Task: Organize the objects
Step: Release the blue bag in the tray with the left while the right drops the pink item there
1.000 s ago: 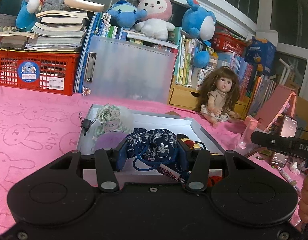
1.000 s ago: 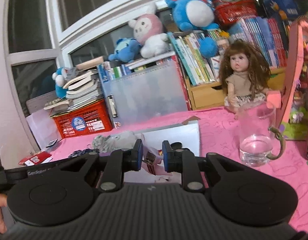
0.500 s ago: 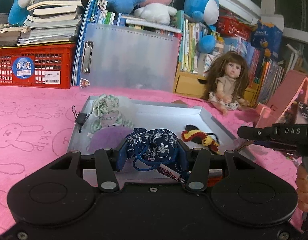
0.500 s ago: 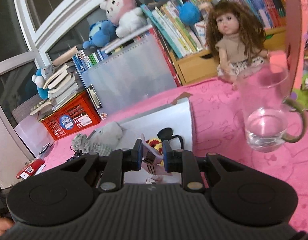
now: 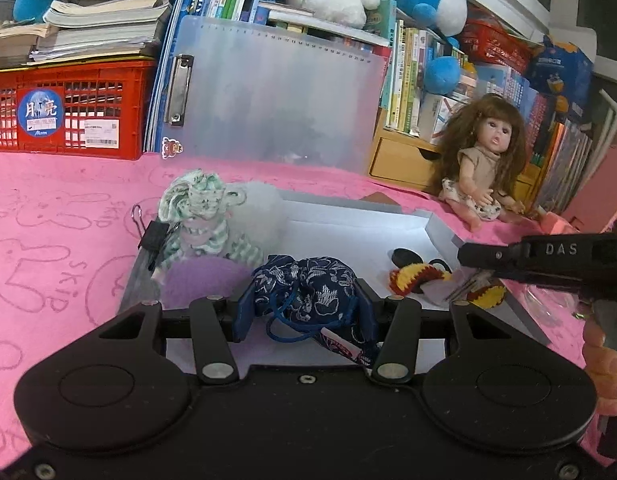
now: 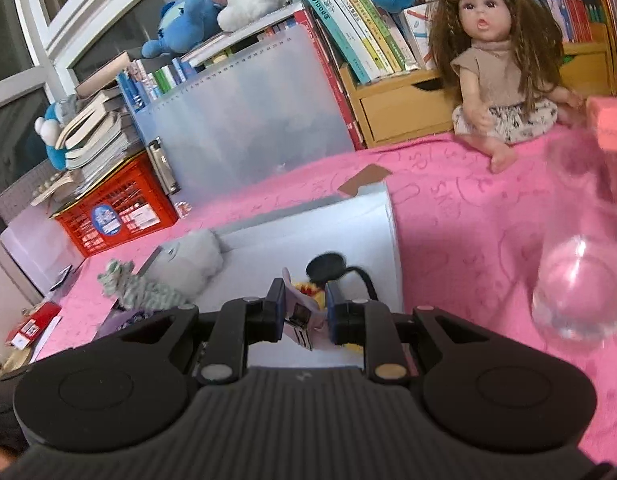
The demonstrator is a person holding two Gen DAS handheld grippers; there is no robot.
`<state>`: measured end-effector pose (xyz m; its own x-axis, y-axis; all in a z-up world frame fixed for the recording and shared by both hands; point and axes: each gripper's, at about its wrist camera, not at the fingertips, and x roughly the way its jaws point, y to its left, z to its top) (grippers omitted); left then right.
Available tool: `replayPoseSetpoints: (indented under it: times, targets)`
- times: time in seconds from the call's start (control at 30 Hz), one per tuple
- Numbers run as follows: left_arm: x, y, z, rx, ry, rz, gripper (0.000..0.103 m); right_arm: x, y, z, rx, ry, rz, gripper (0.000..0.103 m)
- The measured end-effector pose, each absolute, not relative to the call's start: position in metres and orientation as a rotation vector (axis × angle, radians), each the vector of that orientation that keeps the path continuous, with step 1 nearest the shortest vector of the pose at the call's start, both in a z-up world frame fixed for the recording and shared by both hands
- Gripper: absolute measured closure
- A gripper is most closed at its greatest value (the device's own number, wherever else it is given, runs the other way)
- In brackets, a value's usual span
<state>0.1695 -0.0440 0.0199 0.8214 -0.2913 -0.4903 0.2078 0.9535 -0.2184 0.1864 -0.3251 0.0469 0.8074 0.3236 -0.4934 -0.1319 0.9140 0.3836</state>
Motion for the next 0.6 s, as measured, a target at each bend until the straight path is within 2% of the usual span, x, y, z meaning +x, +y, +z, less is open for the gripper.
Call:
replayPoseSetpoints:
  times: [0.27, 0.6]
  targets:
    - [0.19, -0.049, 0.017, -0.163, 0.569, -0.246, 0.055, 0.211, -0.314, 0.054, 0.262, 0.551, 0.203, 0.079]
    - [0.189, -0.053, 0.015, -0.149, 0.568, -0.244, 0.055, 0.199, -0.3, 0.041, 0.219, 0.582, 0.261, 0.078]
